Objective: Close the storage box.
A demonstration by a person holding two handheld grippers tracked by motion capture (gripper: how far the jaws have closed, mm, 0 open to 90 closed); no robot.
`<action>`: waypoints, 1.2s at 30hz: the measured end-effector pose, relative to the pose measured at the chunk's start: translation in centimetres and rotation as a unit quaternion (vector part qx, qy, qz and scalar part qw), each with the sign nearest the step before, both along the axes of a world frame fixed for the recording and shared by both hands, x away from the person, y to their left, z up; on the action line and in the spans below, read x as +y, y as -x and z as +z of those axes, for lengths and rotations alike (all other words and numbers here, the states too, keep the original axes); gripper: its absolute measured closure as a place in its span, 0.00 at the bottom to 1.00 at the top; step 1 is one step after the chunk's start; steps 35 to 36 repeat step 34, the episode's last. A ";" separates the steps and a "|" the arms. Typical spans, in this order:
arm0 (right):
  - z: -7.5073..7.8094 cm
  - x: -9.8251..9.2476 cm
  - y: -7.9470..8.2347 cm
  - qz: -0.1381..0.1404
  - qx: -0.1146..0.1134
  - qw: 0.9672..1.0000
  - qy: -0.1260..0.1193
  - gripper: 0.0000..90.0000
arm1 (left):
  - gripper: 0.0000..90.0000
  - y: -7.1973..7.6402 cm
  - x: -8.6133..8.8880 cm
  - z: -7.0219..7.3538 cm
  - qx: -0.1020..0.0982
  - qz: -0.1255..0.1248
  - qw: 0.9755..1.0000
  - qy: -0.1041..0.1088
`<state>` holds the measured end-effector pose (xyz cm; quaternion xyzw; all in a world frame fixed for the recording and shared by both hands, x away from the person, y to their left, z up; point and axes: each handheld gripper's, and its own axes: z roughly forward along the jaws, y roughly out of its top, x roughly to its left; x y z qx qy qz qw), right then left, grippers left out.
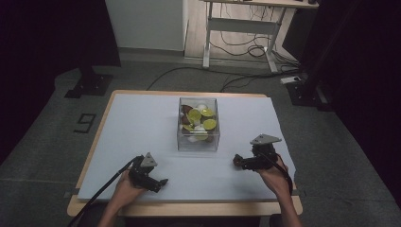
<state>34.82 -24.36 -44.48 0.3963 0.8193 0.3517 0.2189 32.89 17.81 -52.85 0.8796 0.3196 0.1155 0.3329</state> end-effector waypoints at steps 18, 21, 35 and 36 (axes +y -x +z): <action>-4.2 -2.7 0.6 -0.013 0.034 0.999 -0.002 0.04 | 0.00 0.0 0.0 0.0 0.000 0.000 1.000 0.000; -5.2 -3.0 0.6 -0.014 0.048 0.999 0.000 0.02 | 0.00 0.0 0.0 0.0 -0.001 0.000 1.000 0.000; -8.7 -3.3 0.8 -0.022 0.074 0.997 -0.004 0.00 | 0.00 0.0 0.0 0.0 -0.001 0.000 1.000 0.000; -8.7 -3.3 0.8 -0.022 0.074 0.997 -0.004 0.00 | 0.00 0.0 0.0 0.0 -0.001 0.000 1.000 0.000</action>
